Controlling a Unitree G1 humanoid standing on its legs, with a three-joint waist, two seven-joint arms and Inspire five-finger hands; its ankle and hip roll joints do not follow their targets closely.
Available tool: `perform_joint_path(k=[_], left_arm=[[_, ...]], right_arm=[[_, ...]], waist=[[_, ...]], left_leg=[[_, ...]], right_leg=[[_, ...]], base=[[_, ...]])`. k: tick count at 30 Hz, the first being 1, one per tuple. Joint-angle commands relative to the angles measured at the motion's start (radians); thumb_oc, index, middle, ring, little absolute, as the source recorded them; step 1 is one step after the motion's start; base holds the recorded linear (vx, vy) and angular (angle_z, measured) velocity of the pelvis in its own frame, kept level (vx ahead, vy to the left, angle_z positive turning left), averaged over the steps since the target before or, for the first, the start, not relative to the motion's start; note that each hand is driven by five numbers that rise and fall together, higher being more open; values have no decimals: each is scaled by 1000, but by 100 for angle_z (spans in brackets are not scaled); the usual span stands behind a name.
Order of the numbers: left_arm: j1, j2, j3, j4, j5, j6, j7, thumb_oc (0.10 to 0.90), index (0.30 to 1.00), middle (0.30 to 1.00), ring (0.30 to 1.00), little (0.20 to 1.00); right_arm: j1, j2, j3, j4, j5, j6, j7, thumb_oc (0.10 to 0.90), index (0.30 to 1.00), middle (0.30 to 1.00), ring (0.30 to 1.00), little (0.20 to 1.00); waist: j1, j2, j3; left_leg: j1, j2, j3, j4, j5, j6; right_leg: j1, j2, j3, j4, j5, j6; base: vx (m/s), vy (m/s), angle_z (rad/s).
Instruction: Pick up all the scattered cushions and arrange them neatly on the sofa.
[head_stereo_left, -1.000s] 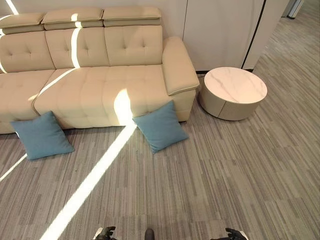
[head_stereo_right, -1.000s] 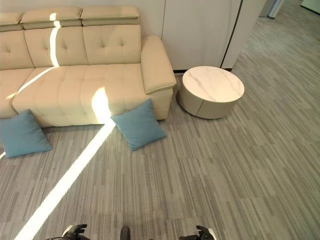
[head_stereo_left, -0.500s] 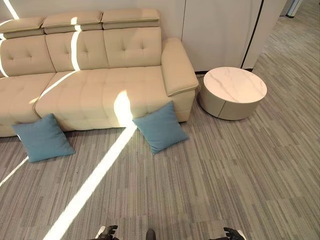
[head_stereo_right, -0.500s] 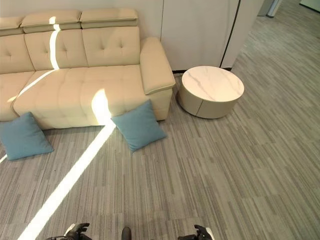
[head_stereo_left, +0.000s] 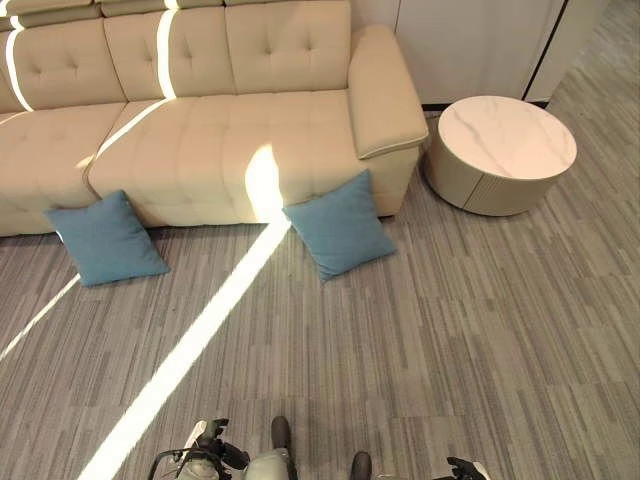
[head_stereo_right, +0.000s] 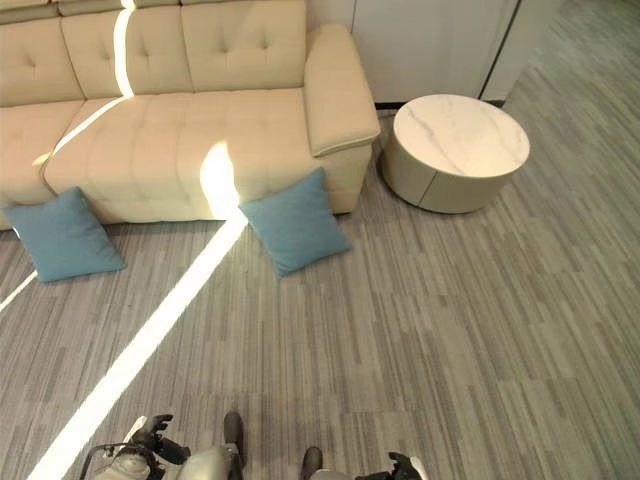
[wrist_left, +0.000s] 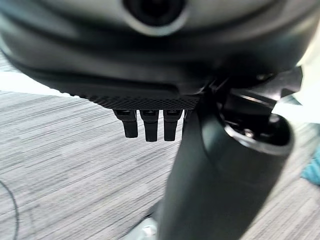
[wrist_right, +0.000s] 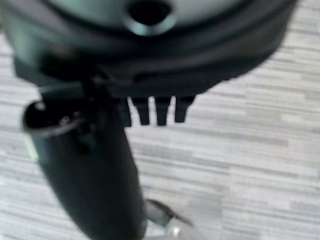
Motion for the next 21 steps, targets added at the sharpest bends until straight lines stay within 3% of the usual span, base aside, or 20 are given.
perform_joint_path(k=[1, 3, 6, 10, 11, 13, 14, 17, 21], left_arm=[[-23, -31, 6, 13, 4, -17, 18, 800, 900, 900, 900, 900], [-20, -30, 11, 14, 1, -18, 18, 800, 900, 900, 900, 900], [-20, -25, 16, 3, -5, -19, 17, 800, 900, 900, 900, 900], [-32, -11, 9, -23, -9, -16, 17, 800, 900, 900, 900, 900], [-37, -7, 7, -28, -16, -19, 20, 800, 900, 900, 900, 900], [-35, -8, 8, -30, -19, -21, 21, 800, 900, 900, 900, 900], [-34, -11, 11, -28, -23, -22, 21, 800, 900, 900, 900, 900], [-31, -15, 12, -18, -15, -23, 17, 800, 900, 900, 900, 900], [-35, -19, 15, -9, -5, -25, 12, 800, 900, 900, 900, 900]], right_arm=[[-7, -14, 14, -33, -18, -19, -39, 800, 900, 900, 900, 900], [-5, -10, 17, -37, -20, -19, -37, 800, 900, 900, 900, 900], [-17, 1, 30, -66, -37, -15, -29, 800, 900, 900, 900, 900], [-38, 2, 50, -108, -51, -8, -20, 800, 900, 900, 900, 900], [-42, 4, 52, -137, -50, -13, -23, 800, 900, 900, 900, 900], [-40, 5, 54, -149, -52, -14, -25, 800, 900, 900, 900, 900], [-43, 6, 60, -155, -66, -16, -28, 800, 900, 900, 900, 900], [-46, 5, 72, -151, -83, -10, -26, 800, 900, 900, 900, 900], [-38, 1, 75, -141, -98, -1, -25, 800, 900, 900, 900, 900]], waist=[[22, -50, -33], [26, -53, -35], [43, -53, -48], [27, -31, -20], [17, -16, -6], [15, -12, -4], [13, -5, -6], [0, -19, -5], [-15, -30, -2]], left_leg=[[-41, -43, -26, 110, -90, 3], [-31, -46, -19, 107, -98, 9], [17, -69, -1, 86, -139, 49], [64, -81, -3, 65, -158, 88], [78, -78, -2, 62, -169, 98], [93, -78, 3, 58, -177, 100], [125, -77, 6, 42, -190, 97], [172, -86, 10, 25, -215, 88], [218, -89, -8, 17, -239, 72]], right_leg=[[-10, -15, 62, 17, -58, 61], [-9, -22, 68, 28, -62, 64], [-37, -64, 85, 138, -67, 96], [-174, -84, 105, 400, -6, 140], [-230, -92, 90, 489, 14, 145], [-244, -105, 73, 491, 12, 142], [-275, -116, 29, 438, -5, 122], [-313, -113, -14, 276, 29, 120], [-307, -97, -3, 148, 64, 133]], base=[[141, 107, -31], [166, 140, -17], [202, 204, -21], [123, 178, -31], [138, 164, -22], [161, 74, -7], [210, -6, -10], [259, -71, -30], [217, -101, -11]])
